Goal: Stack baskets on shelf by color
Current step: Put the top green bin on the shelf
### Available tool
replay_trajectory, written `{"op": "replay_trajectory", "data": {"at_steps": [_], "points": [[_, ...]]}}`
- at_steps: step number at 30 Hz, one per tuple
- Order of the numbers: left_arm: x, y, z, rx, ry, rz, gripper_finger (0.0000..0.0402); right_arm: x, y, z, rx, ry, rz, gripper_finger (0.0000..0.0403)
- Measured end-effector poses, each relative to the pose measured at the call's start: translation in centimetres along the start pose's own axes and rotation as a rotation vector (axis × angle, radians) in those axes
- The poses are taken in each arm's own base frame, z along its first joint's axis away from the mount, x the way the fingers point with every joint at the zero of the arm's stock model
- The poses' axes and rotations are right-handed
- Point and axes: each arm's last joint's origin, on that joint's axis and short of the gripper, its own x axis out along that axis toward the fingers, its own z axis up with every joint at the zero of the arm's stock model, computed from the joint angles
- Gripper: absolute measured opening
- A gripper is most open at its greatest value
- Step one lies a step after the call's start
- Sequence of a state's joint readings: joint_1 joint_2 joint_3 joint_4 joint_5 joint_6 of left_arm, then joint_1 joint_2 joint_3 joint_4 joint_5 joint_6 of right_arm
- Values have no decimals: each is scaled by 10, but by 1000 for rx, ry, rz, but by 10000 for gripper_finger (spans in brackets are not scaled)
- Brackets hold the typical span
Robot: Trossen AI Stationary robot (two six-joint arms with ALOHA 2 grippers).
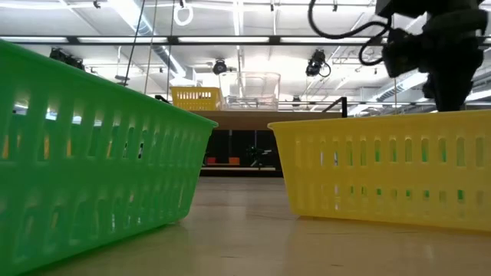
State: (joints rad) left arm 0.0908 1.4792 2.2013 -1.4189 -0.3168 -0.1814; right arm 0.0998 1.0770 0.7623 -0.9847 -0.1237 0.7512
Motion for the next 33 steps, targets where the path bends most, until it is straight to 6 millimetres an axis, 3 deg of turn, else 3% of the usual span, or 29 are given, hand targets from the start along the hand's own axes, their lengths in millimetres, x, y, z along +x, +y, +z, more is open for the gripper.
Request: {"op": "replay_trajectory", "data": {"at_steps": [11,17,21,27,33], "points": [[-4,-12,-2,-12,-4,-43,55,28,-1,18,126,-31,-104,170],[-6,-17,-3,-26,-4,-63,54,43,4,32,141,-44,-54,170],[-7,-20,-4,-35,-3,-77,53,51,-3,34,168,-3,-152,169],[-9,-25,-5,-25,-3,-98,52,49,-26,30,247,21,-408,169],[-9,-26,-5,-42,-3,-99,52,36,-35,37,131,-75,-438,169]]}}
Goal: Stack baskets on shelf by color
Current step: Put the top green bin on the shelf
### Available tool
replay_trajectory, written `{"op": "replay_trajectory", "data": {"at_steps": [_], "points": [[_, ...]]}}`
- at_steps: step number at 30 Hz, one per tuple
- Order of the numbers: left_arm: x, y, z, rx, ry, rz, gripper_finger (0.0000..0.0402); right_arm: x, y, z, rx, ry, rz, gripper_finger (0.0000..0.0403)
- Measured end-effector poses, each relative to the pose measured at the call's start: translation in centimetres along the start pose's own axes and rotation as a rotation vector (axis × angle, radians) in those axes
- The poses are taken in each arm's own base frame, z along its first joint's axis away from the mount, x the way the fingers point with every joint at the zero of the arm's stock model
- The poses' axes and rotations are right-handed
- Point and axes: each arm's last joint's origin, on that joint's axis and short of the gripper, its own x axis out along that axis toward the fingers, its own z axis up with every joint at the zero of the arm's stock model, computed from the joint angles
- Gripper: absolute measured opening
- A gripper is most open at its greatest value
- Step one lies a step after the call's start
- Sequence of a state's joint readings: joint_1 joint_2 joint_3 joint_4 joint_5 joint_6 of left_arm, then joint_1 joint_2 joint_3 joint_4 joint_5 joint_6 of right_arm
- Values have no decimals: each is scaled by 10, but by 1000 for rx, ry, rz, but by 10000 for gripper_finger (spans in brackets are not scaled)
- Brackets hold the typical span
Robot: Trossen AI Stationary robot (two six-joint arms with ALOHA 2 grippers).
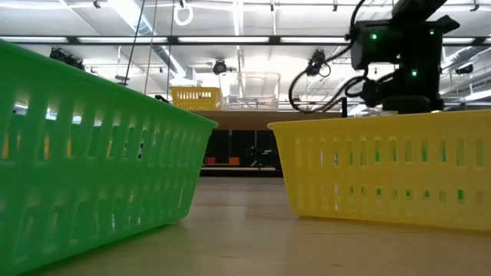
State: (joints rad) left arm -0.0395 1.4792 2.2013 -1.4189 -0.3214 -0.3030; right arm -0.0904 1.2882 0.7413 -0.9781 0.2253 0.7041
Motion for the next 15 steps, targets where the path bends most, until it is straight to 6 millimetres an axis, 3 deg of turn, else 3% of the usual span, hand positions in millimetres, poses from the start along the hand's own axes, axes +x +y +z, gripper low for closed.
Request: {"op": "replay_trajectory", "data": {"at_steps": [4,8,15], "points": [[0,0,0,-7,1,0,52,-12,-9,6,-54,-85,-13,169],[0,1,-2,-22,15,5,52,-31,-19,6,-88,-29,61,169],[0,1,-1,-11,14,5,52,-65,-28,-22,-348,134,292,170]]}}
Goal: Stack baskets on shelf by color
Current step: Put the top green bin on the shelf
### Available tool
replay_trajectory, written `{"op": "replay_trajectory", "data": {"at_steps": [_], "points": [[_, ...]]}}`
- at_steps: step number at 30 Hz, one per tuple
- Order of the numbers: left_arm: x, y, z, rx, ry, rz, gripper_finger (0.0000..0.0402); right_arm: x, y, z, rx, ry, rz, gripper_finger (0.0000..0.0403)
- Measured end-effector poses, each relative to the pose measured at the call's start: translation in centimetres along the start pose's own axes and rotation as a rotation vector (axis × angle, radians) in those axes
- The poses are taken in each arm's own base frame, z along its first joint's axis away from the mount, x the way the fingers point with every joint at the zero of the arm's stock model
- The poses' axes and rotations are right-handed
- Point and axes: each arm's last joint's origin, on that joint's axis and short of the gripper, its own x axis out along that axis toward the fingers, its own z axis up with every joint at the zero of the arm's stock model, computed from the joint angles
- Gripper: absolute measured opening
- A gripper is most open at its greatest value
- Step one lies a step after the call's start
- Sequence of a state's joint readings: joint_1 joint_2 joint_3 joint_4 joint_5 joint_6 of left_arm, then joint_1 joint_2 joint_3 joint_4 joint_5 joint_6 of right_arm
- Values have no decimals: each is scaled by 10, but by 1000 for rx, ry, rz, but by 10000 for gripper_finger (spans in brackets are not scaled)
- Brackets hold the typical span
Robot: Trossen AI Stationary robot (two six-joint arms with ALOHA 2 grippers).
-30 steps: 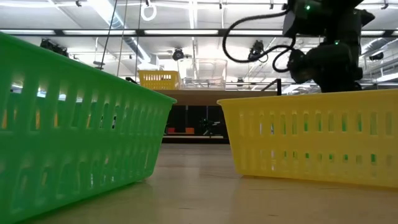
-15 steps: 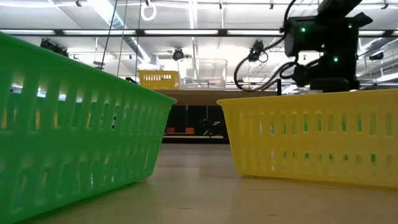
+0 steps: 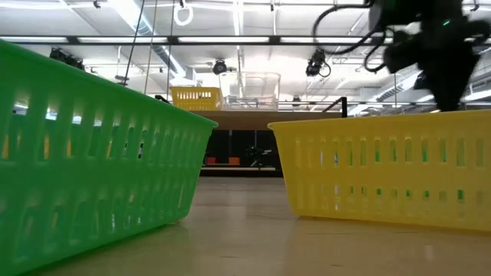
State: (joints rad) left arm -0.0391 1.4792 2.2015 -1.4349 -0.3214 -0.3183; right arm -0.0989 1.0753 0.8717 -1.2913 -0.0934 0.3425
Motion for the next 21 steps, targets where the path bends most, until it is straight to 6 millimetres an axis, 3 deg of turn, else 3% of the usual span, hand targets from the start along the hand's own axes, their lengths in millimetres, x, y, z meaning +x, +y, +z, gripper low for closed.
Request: {"op": "replay_trajectory", "data": {"at_steps": [8,14,21], "points": [[0,2,1,8,-23,64,52,-5,21,-34,-226,100,47,170],[0,2,4,-23,-59,87,52,13,32,-45,-338,126,36,185],[0,2,4,-33,-63,85,52,38,40,-50,-361,95,46,247]]}}
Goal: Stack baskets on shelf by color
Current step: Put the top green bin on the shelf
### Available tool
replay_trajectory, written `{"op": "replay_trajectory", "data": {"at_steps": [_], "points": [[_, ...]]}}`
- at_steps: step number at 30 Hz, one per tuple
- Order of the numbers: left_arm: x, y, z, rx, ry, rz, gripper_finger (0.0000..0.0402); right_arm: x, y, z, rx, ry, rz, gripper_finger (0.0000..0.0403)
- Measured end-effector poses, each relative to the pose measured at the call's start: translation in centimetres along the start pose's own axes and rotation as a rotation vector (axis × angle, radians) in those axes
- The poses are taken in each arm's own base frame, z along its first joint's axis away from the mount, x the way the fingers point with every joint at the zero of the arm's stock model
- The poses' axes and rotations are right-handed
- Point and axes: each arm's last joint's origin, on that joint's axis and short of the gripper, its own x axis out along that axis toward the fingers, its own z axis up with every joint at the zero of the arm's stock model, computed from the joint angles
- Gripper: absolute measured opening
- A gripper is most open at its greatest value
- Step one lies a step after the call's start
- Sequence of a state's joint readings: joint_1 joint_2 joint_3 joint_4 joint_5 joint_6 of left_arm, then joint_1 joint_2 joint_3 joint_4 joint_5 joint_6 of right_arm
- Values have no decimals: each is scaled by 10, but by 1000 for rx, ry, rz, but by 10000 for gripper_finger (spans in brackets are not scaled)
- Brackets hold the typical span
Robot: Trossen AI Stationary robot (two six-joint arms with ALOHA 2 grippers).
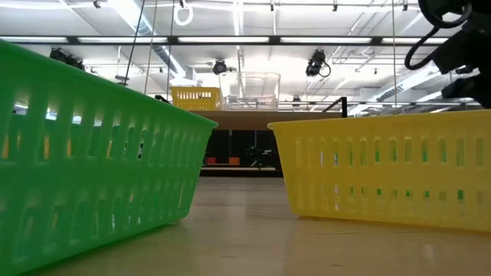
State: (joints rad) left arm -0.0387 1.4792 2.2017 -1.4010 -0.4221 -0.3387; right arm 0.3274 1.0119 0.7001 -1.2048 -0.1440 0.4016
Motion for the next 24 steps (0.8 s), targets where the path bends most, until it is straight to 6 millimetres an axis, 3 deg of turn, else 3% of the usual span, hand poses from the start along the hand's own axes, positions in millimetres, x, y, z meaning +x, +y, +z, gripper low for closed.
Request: {"op": "replay_trajectory", "data": {"at_steps": [5,10,15,21,24], "points": [[0,0,0,-12,1,0,52,20,0,0,47,17,-32,270],[0,0,0,-14,2,1,52,37,0,2,95,52,-51,245],[0,0,0,-16,2,1,52,46,1,6,199,107,-87,176],[0,0,0,-16,2,0,52,49,1,10,223,120,-111,37],[0,0,0,-16,2,1,52,44,2,12,249,105,-128,17]]}}
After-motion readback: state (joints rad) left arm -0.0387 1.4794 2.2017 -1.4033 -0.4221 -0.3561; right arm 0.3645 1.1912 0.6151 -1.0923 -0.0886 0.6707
